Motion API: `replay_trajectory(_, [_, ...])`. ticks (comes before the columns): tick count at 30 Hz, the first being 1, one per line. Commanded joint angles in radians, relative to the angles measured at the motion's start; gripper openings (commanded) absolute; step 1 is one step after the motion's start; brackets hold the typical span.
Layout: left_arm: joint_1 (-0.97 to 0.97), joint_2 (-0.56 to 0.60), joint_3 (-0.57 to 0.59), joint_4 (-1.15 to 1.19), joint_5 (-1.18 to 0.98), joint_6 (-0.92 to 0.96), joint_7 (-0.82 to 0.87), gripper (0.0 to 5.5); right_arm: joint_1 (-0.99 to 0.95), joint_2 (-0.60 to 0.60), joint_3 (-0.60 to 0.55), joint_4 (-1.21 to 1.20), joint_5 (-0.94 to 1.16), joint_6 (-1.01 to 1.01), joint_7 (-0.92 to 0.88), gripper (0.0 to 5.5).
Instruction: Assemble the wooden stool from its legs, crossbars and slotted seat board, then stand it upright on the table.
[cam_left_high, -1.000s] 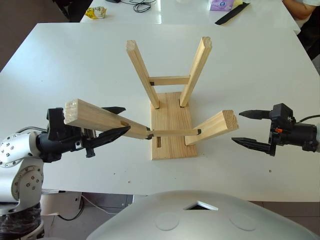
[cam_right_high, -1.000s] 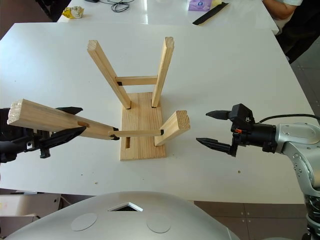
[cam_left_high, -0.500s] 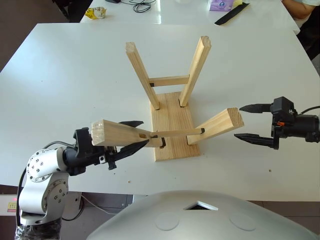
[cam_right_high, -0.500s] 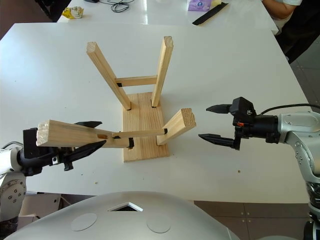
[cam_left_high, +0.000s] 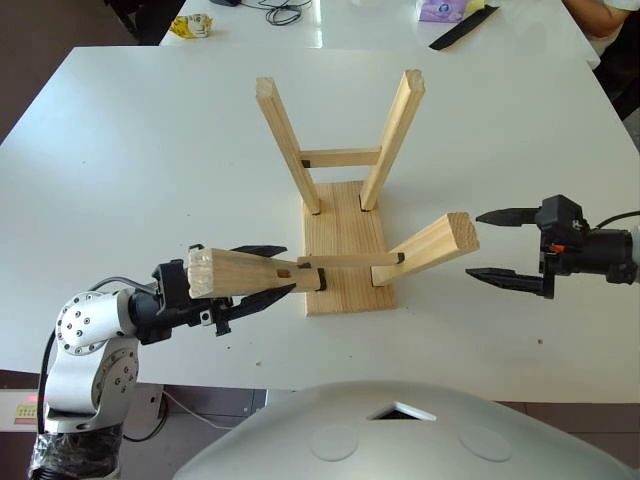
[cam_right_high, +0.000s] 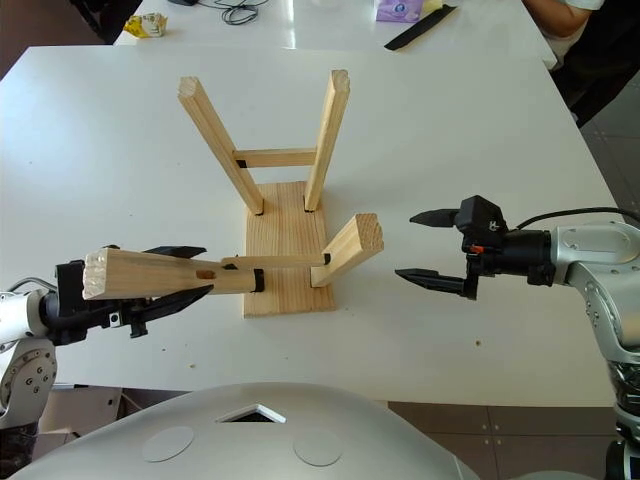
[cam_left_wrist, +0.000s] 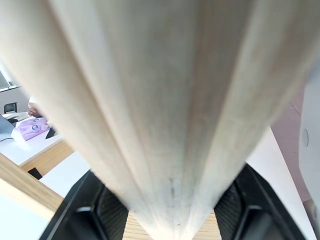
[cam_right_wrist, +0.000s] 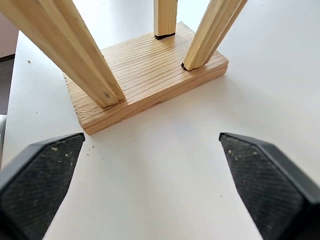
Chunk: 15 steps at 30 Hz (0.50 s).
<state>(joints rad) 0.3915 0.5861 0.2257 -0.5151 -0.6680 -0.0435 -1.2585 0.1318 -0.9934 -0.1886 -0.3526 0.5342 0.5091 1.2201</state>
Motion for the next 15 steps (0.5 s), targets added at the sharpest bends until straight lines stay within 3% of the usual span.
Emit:
replay_trajectory(1, [-0.011, 0.041, 0.005, -0.002, 0.01, 0.0, -0.006, 2.05, 0.006, -0.005, 0.003, -0.006, -0.014, -0.013, -0.008, 4.95])
replay_trajectory(15, [-0.025, 0.094, -0.008, 0.03, 0.003, 0.016, -0.015, 2.05, 0.025, 0.006, 0.006, -0.036, -0.013, -0.018, -0.031, 4.95])
